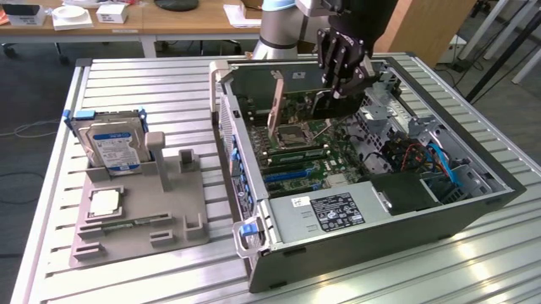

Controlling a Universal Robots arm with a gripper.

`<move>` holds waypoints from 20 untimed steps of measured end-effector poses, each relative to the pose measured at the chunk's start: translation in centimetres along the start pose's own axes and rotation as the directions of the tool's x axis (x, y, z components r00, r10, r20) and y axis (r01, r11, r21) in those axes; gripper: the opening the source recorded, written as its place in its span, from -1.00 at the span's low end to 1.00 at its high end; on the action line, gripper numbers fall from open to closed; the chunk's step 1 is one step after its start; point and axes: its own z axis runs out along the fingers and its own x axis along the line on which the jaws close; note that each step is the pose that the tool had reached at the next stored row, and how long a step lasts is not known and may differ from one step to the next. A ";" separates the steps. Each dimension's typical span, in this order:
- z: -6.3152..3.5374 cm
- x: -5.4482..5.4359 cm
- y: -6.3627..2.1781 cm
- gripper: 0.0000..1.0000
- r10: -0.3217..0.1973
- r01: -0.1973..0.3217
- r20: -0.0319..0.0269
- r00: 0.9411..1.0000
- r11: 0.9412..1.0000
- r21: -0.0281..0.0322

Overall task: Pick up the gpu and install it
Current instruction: 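Insert the gpu into the slot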

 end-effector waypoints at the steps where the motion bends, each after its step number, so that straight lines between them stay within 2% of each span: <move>1: 0.03 0.0 0.00 -0.46 0.000 0.000 0.000 1.000 1.000 0.000; 20: 0.39 0.0 0.10 -0.46 0.002 -0.002 0.000 1.000 1.000 0.001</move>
